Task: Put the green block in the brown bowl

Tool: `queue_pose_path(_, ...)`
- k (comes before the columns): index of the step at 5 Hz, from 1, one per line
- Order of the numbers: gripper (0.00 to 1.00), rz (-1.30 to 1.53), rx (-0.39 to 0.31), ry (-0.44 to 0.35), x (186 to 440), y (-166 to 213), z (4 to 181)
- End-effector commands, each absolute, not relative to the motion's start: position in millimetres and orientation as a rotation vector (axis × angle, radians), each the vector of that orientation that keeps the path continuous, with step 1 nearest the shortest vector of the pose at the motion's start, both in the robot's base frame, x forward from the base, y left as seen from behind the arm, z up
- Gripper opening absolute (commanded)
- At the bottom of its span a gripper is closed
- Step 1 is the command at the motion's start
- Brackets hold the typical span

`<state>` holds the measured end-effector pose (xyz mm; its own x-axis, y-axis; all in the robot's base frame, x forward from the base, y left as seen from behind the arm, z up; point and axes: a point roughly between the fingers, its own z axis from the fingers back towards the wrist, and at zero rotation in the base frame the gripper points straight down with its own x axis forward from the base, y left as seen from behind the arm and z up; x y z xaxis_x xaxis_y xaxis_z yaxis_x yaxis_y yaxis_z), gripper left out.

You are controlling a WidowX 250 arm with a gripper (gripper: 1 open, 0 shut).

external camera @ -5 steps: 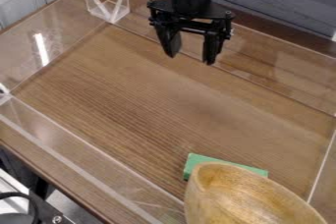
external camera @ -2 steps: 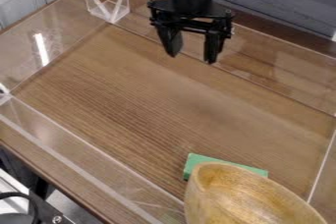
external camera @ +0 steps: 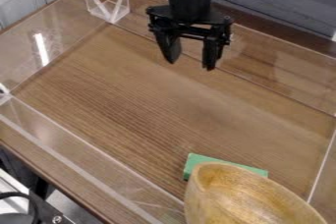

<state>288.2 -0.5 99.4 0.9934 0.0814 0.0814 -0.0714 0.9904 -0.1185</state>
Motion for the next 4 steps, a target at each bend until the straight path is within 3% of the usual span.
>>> queue_pose_path(1, 1.0, -0.002, -0.123, -0.141, 285, -15, 117.5)
queue_pose_path(4, 1.0, -0.359, -0.156, -0.094, 251, -77, 114.2)
